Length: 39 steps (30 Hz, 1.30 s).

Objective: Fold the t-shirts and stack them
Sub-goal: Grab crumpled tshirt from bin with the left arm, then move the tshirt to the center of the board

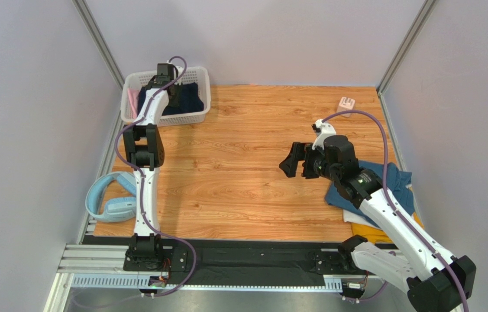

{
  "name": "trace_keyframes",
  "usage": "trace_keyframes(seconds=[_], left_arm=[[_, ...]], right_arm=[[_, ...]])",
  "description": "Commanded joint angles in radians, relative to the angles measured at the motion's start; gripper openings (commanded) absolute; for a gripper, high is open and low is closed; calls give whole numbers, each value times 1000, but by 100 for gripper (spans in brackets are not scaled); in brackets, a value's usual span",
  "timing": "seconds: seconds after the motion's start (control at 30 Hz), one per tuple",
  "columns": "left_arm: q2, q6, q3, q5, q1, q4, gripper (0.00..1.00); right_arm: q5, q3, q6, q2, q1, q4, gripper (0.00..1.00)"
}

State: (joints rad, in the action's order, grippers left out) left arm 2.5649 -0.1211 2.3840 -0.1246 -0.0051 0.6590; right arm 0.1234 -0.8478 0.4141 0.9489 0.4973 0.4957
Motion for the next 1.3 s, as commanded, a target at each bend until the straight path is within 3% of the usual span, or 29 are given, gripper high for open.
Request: trace_keyframes(seconds=[0.0,0.07,0.33,0.6,0.87,1.07,1.27], left_arm=[[29,-11,24,20,-1,-2,20],[23,-9,24,25,-1,2,0],[-144,-15,-78,80,-1,11,0],[-561,55,-160,262,-7,40,0],[-932,25,-175,384,-79,160,0],[-1164,-81,-264,531,-220,301,0],[-1189,-135,-157,536,-484,467,0]], right_arm=[[21,0,14,10,7,-39,98],[24,0,17,7,7,-39,97],[44,4,23,-7,9,-54,96],[67,12,22,-44,7,-56,95],[61,33,17,-120,9,-23,94],[42,44,23,-182,7,-2,94],[32,65,35,-226,7,-2,93]])
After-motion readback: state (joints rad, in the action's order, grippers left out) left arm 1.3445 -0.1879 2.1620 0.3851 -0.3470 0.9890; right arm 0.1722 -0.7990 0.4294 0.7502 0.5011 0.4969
